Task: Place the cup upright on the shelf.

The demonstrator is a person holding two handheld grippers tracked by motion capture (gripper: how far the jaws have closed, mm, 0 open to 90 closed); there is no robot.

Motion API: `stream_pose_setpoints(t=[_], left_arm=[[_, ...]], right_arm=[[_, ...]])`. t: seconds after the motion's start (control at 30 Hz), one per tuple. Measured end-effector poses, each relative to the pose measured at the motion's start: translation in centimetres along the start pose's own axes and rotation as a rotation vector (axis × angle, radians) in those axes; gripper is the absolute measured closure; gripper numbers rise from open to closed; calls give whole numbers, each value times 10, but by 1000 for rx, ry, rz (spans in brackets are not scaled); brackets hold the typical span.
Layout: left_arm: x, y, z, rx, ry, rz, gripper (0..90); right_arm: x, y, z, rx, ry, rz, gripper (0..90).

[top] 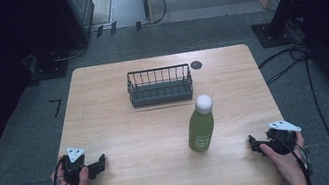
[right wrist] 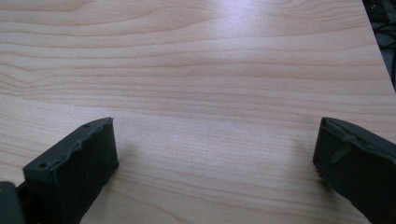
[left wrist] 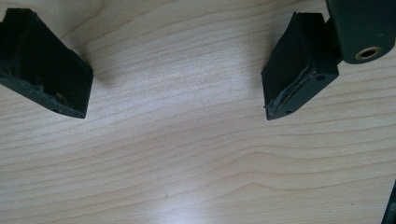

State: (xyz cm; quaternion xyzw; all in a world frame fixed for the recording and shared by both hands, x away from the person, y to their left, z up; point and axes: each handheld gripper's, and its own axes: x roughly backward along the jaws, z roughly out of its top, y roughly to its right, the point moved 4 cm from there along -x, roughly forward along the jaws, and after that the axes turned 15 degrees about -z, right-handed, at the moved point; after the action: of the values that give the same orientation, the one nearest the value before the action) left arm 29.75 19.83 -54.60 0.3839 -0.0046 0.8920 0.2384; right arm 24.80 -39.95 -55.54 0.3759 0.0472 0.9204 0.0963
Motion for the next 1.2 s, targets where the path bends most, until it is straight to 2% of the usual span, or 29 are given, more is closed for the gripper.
stream_pose_setpoints(t=[0.1, 0.17, 0.37, 0.47, 0.5, 0.57, 0.63, 0.67, 0.8, 0.83, 0.9, 1.07, 1.2], left_arm=[[0, 0, 0, 1, 1, -1, 93], [0, 0, 0, 1, 1, -2, 93], [0, 0, 0, -1, -2, 1, 92], [0, 0, 0, -1, -1, 1, 93], [0, 0, 0, 0, -1, 1, 93], [0, 0, 0, 0, -1, 0, 93], [0, 0, 0, 0, -1, 0, 93], [0, 0, 0, 0, -1, 0, 92], [0, 0, 0, -1, -2, 1, 93], [0, 0, 0, 0, -1, 1, 93], [0, 0, 0, 0, 0, 0, 93], [0, 0, 0, 1, 1, -1, 93], [0, 0, 0, 2, 1, -3, 93]], right_arm=[[1, 1, 1, -18, 1, -21, 4], [3, 1, 2, -2, 12, -43, 3], [14, -7, 8, -17, 28, 12, 3], [21, -13, 13, -12, 41, 36, 3], [27, -18, 18, -26, 56, 58, 4], [29, -20, 19, -27, 64, 65, 4], [37, -31, 23, -11, 82, 85, 4], [37, -31, 23, -11, 82, 85, 4], [53, -48, 30, 1, 118, 136, 4], [53, -48, 30, 1, 118, 136, 4], [62, -56, 32, 17, 133, 158, 4], [75, -66, 34, 9, 154, 203, 6], [84, -77, 35, 22, 173, 234, 7]])
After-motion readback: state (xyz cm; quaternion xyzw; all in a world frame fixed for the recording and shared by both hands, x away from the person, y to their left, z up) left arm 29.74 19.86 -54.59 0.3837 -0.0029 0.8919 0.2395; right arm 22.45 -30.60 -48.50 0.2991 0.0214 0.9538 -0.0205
